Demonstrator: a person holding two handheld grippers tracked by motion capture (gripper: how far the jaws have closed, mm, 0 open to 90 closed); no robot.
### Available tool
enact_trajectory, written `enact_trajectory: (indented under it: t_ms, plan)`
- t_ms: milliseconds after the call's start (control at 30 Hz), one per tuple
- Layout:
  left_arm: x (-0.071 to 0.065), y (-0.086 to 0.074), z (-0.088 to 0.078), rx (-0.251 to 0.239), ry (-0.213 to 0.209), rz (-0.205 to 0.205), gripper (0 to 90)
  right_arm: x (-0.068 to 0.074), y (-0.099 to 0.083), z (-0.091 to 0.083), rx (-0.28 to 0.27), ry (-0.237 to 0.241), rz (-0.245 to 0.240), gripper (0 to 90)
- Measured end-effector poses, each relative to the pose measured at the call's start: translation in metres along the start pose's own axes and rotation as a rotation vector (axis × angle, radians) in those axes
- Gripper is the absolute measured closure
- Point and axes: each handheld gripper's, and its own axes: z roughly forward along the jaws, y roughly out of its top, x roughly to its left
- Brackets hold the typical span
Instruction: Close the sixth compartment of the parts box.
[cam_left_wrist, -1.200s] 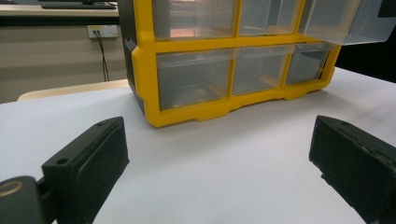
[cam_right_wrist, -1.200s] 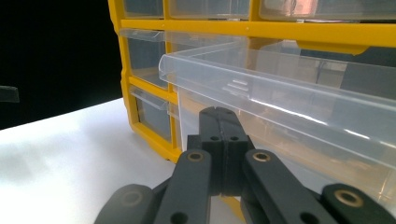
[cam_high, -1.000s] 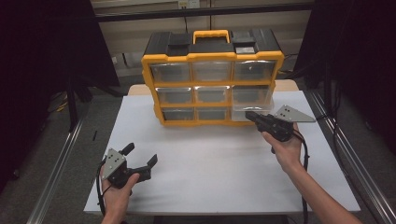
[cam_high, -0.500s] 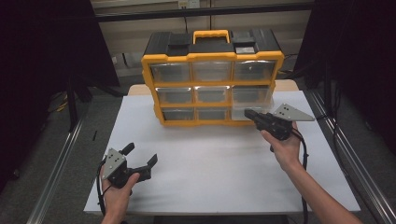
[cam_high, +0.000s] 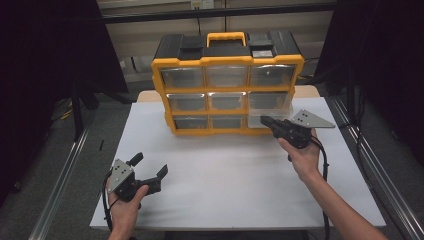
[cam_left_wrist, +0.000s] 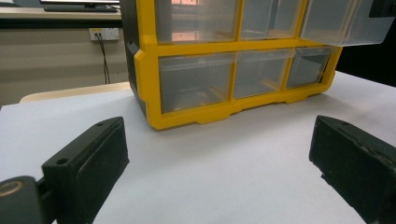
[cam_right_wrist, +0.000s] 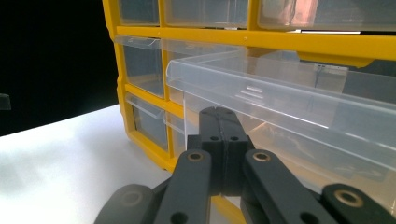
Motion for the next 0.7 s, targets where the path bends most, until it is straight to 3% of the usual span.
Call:
enact_trajectory:
  t_ms: [700]
  plan:
    - [0.0007,0.0001,-0.0003,-0.004,-0.007,0.007,4.5,-0.002,0.0016,0.004,-0.004,0.002,0.001,90.0]
